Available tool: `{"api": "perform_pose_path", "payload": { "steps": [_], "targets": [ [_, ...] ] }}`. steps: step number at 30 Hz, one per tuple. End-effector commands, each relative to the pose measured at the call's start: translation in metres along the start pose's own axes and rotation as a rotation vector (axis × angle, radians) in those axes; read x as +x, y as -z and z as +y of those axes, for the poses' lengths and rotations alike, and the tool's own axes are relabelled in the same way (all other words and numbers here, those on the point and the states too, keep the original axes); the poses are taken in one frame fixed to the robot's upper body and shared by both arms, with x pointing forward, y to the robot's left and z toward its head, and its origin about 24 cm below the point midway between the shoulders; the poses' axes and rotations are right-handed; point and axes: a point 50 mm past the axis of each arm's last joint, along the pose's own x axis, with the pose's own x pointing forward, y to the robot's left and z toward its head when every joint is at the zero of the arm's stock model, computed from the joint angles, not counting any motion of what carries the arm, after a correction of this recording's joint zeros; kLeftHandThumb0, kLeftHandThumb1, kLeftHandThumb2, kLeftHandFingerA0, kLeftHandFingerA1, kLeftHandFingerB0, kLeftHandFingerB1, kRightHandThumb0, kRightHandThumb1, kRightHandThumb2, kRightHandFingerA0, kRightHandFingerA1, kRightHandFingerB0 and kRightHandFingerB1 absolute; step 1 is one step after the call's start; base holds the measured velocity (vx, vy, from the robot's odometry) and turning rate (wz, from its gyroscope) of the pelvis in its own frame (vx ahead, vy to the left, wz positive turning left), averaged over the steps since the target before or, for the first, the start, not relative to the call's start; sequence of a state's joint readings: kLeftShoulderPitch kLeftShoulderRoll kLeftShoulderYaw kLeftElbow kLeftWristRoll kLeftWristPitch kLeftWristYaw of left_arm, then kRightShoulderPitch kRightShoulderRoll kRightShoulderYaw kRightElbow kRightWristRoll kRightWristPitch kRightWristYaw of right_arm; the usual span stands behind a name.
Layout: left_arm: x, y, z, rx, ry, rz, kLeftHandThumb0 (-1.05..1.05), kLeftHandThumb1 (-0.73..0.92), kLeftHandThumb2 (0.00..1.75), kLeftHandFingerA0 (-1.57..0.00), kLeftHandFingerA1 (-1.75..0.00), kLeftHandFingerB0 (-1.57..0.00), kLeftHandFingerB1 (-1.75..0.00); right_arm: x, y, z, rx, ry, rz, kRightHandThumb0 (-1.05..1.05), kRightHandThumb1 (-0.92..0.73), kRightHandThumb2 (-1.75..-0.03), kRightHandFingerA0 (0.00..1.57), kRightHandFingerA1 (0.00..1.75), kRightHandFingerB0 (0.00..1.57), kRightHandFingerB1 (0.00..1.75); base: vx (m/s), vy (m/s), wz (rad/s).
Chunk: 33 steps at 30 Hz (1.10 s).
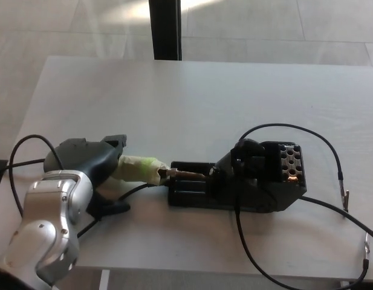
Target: Use the left hand of the robot to grab the soldering gun kept on the middle of the table and pull it out of its base and keep it on the left side of the base
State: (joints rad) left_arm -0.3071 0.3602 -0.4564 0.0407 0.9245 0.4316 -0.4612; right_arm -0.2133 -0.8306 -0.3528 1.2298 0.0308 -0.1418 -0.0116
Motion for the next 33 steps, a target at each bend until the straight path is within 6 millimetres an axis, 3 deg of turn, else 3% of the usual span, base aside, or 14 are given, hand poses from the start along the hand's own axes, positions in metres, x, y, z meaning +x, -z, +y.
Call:
{"api": "perform_pose_path", "payload": {
  "steps": [1,2,6,7,10,11,12,13,21,25,28,30,31,33],
  "targets": [
    [-0.005,0.003,0.002,0.055,0.061,-0.035,-0.72,0.55,0.76,0.00,0.00,0.00,-0.02,0.000,-0.007,-0.004,-0.105,0.036,-0.063,-0.55,-0.02,-1.03,1.47,1.50,0.70,1.11,0.00,0.000,0.00],
    [-0.006,0.002,0.002,0.060,0.063,-0.043,-0.74,0.54,0.76,0.00,0.00,0.00,0.00,0.000,-0.007,-0.004,-0.114,0.048,-0.069,-1.05,-0.55,-1.16,1.51,1.54,0.43,1.69,0.00,0.000,0.00],
    [-0.017,0.000,0.018,0.086,0.048,-0.104,-0.78,0.68,0.60,0.00,0.00,0.00,0.00,-0.001,-0.005,-0.004,-0.079,0.042,-0.060,-0.47,0.00,-0.97,1.57,1.49,0.72,1.09,0.00,0.000,0.00],
    [-0.019,0.000,0.021,0.083,0.043,-0.109,-0.77,0.63,0.73,0.00,0.00,0.00,0.00,-0.001,-0.005,-0.004,-0.094,0.042,-0.063,-1.05,-0.40,-1.27,1.47,1.62,0.60,1.44,0.00,0.000,0.00],
    [-0.039,0.007,0.055,0.009,-0.064,-0.178,-0.79,0.64,0.76,0.00,0.00,0.00,0.00,-0.001,-0.005,-0.004,-0.090,0.040,-0.063,-0.47,0.02,-0.96,1.57,1.48,0.76,1.11,0.00,0.000,0.00],
    [-0.045,0.011,0.064,-0.035,-0.103,-0.196,-0.81,0.70,0.62,0.00,0.00,0.00,0.00,0.000,-0.006,-0.003,-0.084,0.036,-0.058,-1.05,-0.57,-1.06,1.32,1.58,0.45,1.70,0.00,0.000,0.00],
    [-0.049,0.014,0.074,-0.060,-0.145,-0.203,-0.81,0.69,0.63,0.00,0.00,0.00,0.00,0.000,-0.006,-0.003,-0.099,0.026,-0.050,-0.57,0.03,-0.99,1.54,1.54,0.72,1.14,0.00,0.000,0.00],
    [-0.056,0.018,0.087,-0.109,-0.201,-0.230,-0.77,0.68,0.61,0.00,0.00,0.00,0.00,0.000,-0.007,-0.003,-0.103,0.027,-0.053,-1.05,-0.42,-1.33,1.45,1.65,0.62,1.42,0.00,0.000,0.00],
    [-0.144,0.102,0.202,-0.611,-0.691,-0.401,-1.05,0.67,0.97,0.00,-0.20,0.00,-0.02,-0.001,-0.002,0.001,-0.072,0.001,-0.052,-1.05,-0.54,-1.07,1.53,1.38,0.46,1.75,0.00,0.000,0.00],
    [-0.171,0.130,0.205,-0.675,-0.800,-0.373,-0.82,0.80,0.63,0.00,0.00,0.00,0.00,-0.001,0.000,0.001,-0.056,0.000,-0.047,-1.05,-0.42,-1.32,1.41,1.73,0.65,1.40,0.00,0.000,0.00],
    [-0.193,0.165,0.190,-0.864,-0.835,-0.313,-0.94,0.61,0.98,0.00,-0.23,0.00,-0.08,-0.002,0.002,0.003,-0.038,-0.014,-0.045,-1.05,-0.57,-1.04,1.57,1.42,0.48,1.73,0.00,0.000,0.00],
    [-0.198,0.199,0.146,-0.893,-0.786,-0.061,-1.02,0.66,1.00,0.00,-0.23,-0.05,-0.13,-0.002,0.006,0.005,-0.038,-0.043,-0.009,-0.51,0.00,-0.98,1.40,1.42,0.73,1.11,0.00,0.000,0.00],
    [-0.197,0.205,0.130,-0.913,-0.756,-0.020,-1.03,0.67,0.99,0.00,-0.22,0.00,-0.11,-0.002,0.006,0.005,-0.033,-0.044,-0.009,-1.05,-0.58,-1.05,1.08,1.63,0.41,1.71,0.00,0.000,0.00],
    [-0.191,0.219,0.094,-0.983,-0.694,0.053,-0.85,0.54,0.98,0.00,-0.45,0.00,-0.28,-0.003,0.009,0.007,-0.028,-0.052,-0.005,-1.05,-0.59,-1.04,1.13,1.60,0.41,1.69,0.00,0.000,0.00]
  ]
}}
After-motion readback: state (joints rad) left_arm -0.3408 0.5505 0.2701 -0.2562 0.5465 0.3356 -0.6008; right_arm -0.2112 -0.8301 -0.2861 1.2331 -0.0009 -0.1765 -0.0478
